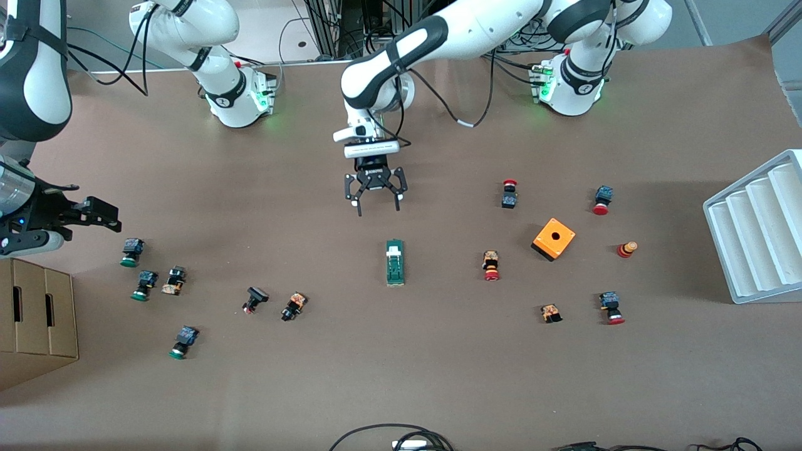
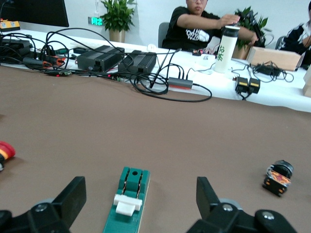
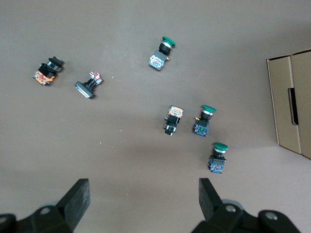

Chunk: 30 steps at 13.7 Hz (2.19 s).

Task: Close load switch with both arms
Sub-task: 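Lower the left gripper and grasp the green switch body, then reach the right gripper toward the switch lever while the left gripper holds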

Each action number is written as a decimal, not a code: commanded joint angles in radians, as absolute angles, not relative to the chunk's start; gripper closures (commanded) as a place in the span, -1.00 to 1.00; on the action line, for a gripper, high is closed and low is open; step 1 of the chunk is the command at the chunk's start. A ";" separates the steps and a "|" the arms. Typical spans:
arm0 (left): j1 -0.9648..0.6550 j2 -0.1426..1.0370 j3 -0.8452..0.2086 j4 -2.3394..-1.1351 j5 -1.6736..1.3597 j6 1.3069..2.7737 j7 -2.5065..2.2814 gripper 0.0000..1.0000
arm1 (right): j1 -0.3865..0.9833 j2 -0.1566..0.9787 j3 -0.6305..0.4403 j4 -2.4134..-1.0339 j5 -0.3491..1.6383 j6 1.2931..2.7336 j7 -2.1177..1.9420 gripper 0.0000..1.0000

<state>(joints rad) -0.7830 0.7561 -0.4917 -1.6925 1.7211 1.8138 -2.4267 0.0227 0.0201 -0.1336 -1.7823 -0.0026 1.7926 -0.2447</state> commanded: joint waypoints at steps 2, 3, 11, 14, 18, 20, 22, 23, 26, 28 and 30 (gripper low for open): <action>-0.787 0.840 -0.456 -1.675 1.850 1.798 -2.503 -1.00 | 0.026 0.040 -0.126 -1.782 -0.009 1.830 -0.245 -1.00; -0.788 0.857 -0.439 -1.677 1.888 1.796 -2.506 -1.00 | 0.026 0.040 -0.123 -1.799 -0.005 1.857 -0.244 -1.00; -0.790 0.965 -0.408 -1.651 2.020 1.763 -2.553 -1.00 | 0.038 0.097 -0.035 -1.821 0.061 1.905 0.144 -1.00; -0.788 1.008 -0.408 -1.622 2.023 1.727 -2.565 -1.00 | 0.073 0.116 -0.032 -1.819 0.101 1.908 0.268 -1.00; -0.790 1.025 -0.402 -1.605 2.045 1.718 -2.565 -1.00 | 0.087 0.135 0.020 -1.818 0.161 1.925 0.463 -1.00; -0.790 1.041 -0.396 -1.582 2.059 1.718 -2.565 -1.00 | 0.087 0.141 0.061 -1.818 0.163 1.934 0.556 -1.00; -0.799 1.061 -0.396 -1.559 2.059 1.718 -2.563 -1.00 | 0.087 0.149 0.084 -1.816 0.187 1.944 0.658 -1.00; -0.799 1.068 -0.396 -1.557 2.060 1.718 -2.563 -1.00 | 0.087 0.156 0.090 -1.816 0.225 1.951 0.693 -1.00; -0.807 1.084 -0.396 -1.539 2.060 1.718 -2.562 -1.00 | 0.087 0.167 0.123 -1.815 0.252 1.976 0.773 -1.00; -0.807 1.094 -0.394 -1.529 2.060 1.718 -2.562 -1.00 | 0.089 0.170 0.149 -1.815 0.253 1.990 0.822 -1.00; -0.807 1.109 -0.394 -1.514 2.059 1.720 -2.563 -1.00 | 0.089 0.178 0.167 -1.815 0.253 2.006 0.877 -1.00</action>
